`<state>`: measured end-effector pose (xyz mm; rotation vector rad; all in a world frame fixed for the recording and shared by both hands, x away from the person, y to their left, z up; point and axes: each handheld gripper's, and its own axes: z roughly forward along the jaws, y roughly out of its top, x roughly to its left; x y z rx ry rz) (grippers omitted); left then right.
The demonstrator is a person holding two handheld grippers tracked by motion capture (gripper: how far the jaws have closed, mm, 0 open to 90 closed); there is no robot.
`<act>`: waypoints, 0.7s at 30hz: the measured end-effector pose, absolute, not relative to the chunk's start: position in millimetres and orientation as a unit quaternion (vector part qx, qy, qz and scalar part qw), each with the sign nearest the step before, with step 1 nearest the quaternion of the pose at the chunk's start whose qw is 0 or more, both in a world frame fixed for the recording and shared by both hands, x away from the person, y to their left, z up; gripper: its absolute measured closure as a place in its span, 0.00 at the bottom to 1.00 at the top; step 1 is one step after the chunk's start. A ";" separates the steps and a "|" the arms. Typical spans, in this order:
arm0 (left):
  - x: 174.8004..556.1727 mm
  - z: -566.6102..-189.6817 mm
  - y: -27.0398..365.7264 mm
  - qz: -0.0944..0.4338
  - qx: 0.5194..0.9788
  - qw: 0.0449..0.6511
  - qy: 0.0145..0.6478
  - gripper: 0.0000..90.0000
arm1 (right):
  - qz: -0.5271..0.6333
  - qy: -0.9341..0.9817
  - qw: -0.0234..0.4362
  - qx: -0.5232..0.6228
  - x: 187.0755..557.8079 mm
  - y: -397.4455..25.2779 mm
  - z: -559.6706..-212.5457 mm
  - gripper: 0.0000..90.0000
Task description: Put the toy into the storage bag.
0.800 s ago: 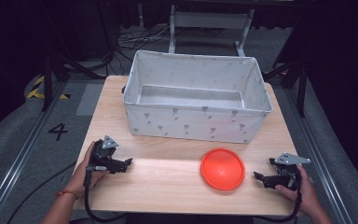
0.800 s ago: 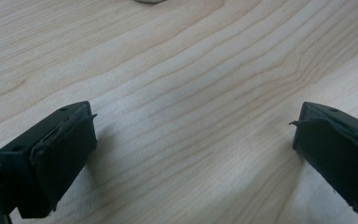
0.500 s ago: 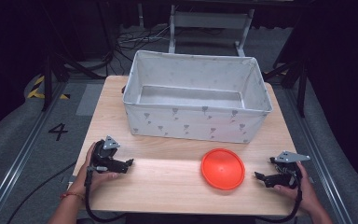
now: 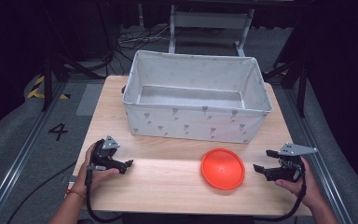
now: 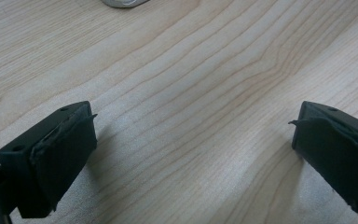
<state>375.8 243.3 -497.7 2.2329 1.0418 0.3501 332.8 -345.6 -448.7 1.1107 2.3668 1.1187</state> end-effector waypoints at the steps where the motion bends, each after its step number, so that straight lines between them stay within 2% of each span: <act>1: 375.7 -497.7 243.3 0.133 0.850 0.320 0.397 0.00 | 0.393 0.824 0.148 0.380 334.2 -341.5 -444.5 0.18; 9: 375.7 -497.7 243.4 0.133 0.850 0.320 0.397 0.00 | 0.373 0.856 0.124 0.336 347.9 -300.2 -446.5 0.19; 11: 375.8 -497.7 243.4 0.133 0.850 0.320 0.397 0.00 | 0.362 0.870 0.112 0.315 358.4 -285.7 -450.5 0.22; 13: 375.6 -497.8 243.2 0.133 0.849 0.321 0.397 0.00 | 0.362 0.873 0.095 0.313 365.8 -278.8 -454.3 0.22; 21: 375.1 -497.8 243.1 0.134 0.849 0.320 0.399 0.00 | 0.357 0.875 0.079 0.317 378.5 -262.9 -470.9 0.23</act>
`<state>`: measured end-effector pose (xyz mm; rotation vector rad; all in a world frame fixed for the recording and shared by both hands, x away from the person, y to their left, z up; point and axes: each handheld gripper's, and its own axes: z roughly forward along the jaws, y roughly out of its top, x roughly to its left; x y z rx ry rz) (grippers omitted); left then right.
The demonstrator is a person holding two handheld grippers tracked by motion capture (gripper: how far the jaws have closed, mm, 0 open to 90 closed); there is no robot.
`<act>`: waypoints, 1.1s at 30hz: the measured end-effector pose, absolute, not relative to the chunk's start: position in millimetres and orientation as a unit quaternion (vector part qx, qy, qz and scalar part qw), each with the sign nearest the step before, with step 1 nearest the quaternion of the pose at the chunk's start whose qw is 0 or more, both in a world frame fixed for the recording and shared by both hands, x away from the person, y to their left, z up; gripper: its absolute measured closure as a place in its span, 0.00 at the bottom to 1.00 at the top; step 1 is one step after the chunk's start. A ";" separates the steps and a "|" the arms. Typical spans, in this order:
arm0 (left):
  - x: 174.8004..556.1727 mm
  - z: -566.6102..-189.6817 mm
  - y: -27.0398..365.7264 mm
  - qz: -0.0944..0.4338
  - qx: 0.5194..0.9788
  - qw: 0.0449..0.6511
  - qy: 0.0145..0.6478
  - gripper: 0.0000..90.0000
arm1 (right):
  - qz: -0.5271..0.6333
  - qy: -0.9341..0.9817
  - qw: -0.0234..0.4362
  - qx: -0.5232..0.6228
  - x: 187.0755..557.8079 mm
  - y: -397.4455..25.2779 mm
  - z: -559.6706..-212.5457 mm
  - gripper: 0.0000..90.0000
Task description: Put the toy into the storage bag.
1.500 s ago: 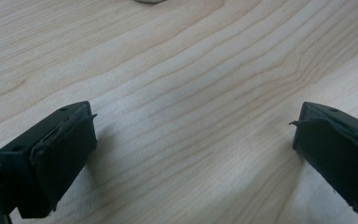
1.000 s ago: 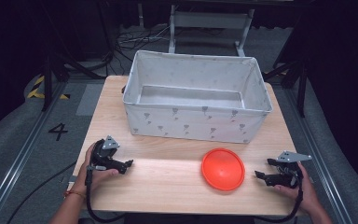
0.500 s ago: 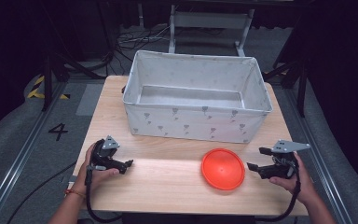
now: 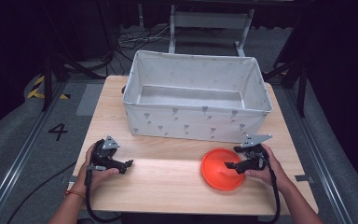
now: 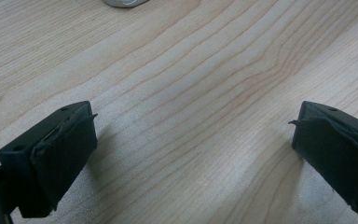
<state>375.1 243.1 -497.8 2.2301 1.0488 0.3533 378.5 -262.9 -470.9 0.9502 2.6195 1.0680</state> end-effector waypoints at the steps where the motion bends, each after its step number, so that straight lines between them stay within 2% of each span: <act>1: 375.1 -497.8 243.1 0.135 0.848 0.320 0.399 0.00 | 0.360 0.873 0.070 0.322 379.8 -262.7 -473.9 0.22; 8: 375.0 -497.8 243.1 0.135 0.848 0.320 0.399 0.00 | 0.334 0.883 0.056 0.325 376.9 -261.8 -486.1 0.21; 12: 375.0 -497.7 243.2 0.136 0.849 0.320 0.398 0.00 | 0.328 0.886 0.072 0.320 371.6 -260.1 -487.6 0.23; 14: 374.8 -497.6 243.7 0.138 0.850 0.319 0.396 0.00 | 0.327 0.885 0.076 0.323 370.7 -261.0 -487.0 0.30; 16: 373.9 -497.6 244.0 0.135 0.850 0.320 0.395 0.00 | 0.334 0.875 0.070 0.343 373.0 -266.5 -484.6 0.47; 20: 374.1 -497.6 244.3 0.137 0.851 0.320 0.393 0.00 | 0.353 0.863 0.055 0.356 376.8 -277.9 -483.5 0.66; 21: 374.0 -497.7 244.2 0.134 0.851 0.321 0.394 0.00 | 0.353 0.863 0.055 0.356 376.8 -277.9 -483.5 0.66; 23: 374.1 -497.7 244.2 0.134 0.851 0.321 0.394 0.00 | 0.366 0.858 0.045 0.356 377.1 -283.0 -480.8 0.73; 28: 374.1 -497.7 244.2 0.133 0.851 0.321 0.394 0.00 | 0.391 0.852 0.042 0.344 373.5 -287.7 -471.3 0.82; 33: 374.0 -497.7 244.2 0.133 0.851 0.321 0.394 0.00 | 0.418 0.850 0.047 0.317 364.4 -289.2 -453.0 0.89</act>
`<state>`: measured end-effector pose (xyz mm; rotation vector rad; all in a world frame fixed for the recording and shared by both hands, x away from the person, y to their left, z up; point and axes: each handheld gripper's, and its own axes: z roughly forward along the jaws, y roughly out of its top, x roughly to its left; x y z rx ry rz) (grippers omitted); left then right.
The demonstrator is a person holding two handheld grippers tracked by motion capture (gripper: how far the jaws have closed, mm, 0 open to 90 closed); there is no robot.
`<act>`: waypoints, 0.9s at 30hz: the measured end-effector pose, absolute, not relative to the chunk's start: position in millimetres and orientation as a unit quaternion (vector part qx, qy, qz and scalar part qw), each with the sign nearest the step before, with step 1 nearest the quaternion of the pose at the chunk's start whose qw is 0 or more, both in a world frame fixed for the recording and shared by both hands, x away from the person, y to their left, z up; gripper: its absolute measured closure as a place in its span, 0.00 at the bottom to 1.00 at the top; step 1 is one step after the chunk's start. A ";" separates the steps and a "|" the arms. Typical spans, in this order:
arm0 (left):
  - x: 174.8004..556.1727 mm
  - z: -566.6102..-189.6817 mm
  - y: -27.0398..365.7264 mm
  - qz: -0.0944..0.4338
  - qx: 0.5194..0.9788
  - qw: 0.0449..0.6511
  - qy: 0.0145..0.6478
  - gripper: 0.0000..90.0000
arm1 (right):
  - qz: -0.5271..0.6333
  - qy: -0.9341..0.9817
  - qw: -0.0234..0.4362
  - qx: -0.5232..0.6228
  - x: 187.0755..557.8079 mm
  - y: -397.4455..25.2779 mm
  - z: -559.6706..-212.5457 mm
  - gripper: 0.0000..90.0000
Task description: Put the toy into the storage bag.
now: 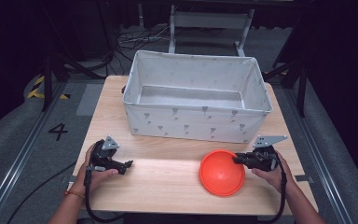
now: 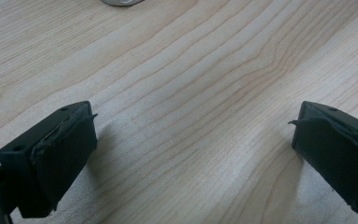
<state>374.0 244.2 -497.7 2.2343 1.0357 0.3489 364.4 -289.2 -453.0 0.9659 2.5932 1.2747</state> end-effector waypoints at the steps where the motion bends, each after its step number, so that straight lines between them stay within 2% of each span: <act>1: 374.2 -497.7 244.2 0.133 0.851 0.321 0.394 0.00 | 0.428 0.847 0.043 0.313 362.7 -290.6 -448.9 0.90; 18: 374.6 -497.7 244.4 0.133 0.852 0.321 0.391 0.00 | 0.387 0.888 0.134 0.207 330.5 -265.0 -387.1 0.91; 27: 374.2 -497.7 244.4 0.133 0.851 0.322 0.393 0.00 | 0.353 0.906 0.148 0.182 325.9 -259.0 -350.4 0.91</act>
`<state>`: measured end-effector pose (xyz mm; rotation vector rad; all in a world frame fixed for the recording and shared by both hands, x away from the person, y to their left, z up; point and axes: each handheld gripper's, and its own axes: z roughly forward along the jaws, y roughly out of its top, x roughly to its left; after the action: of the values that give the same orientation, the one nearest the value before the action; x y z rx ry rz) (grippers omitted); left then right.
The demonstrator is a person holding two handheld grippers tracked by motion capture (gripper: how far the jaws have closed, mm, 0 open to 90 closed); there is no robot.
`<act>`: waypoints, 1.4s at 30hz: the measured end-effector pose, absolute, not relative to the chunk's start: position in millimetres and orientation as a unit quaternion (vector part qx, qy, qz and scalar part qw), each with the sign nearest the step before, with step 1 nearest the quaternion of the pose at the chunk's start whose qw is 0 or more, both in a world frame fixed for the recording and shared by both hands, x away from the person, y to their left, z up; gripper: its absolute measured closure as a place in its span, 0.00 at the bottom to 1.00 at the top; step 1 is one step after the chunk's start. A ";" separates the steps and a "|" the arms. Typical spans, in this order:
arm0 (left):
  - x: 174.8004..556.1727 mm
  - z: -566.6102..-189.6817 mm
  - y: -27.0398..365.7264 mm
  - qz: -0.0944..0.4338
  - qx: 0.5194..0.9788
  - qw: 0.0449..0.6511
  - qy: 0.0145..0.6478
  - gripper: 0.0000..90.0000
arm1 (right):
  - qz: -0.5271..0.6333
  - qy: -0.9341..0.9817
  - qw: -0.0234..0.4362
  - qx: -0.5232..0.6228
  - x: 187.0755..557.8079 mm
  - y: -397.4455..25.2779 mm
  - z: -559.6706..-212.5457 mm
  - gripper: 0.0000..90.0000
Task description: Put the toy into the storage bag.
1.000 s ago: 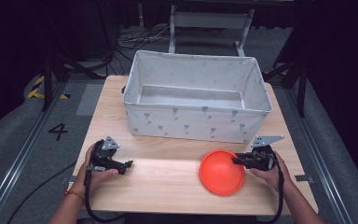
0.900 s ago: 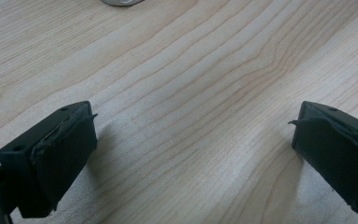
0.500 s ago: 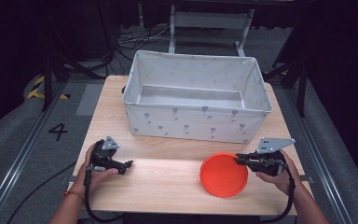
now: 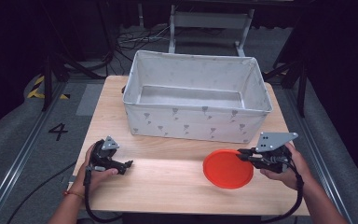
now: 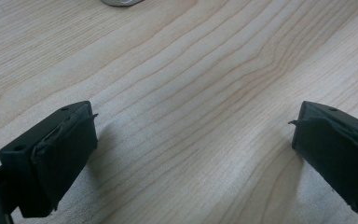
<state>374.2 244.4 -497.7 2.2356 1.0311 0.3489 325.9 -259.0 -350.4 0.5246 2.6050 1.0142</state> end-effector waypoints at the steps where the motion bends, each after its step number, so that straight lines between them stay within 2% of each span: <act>1: 374.2 -497.7 244.4 0.133 0.851 0.322 0.393 0.00 | 0.350 0.907 0.150 0.179 325.4 -259.0 -346.9 0.91; 25: 372.2 -497.4 244.0 0.140 0.848 0.318 0.401 0.01 | 0.331 0.920 0.168 0.127 338.6 -266.3 -254.8 0.91; 35: 372.2 -497.3 244.2 0.143 0.848 0.317 0.401 0.01 | 0.332 0.914 0.196 0.125 349.9 -267.6 -211.5 0.91; 42: 372.2 -497.3 244.2 0.143 0.848 0.317 0.401 0.01 | 0.330 0.910 0.210 0.132 361.7 -264.7 -192.9 0.91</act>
<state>372.2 244.2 -497.3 2.2311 1.0551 0.3771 361.7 -264.7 -192.9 0.3680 2.5309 0.9187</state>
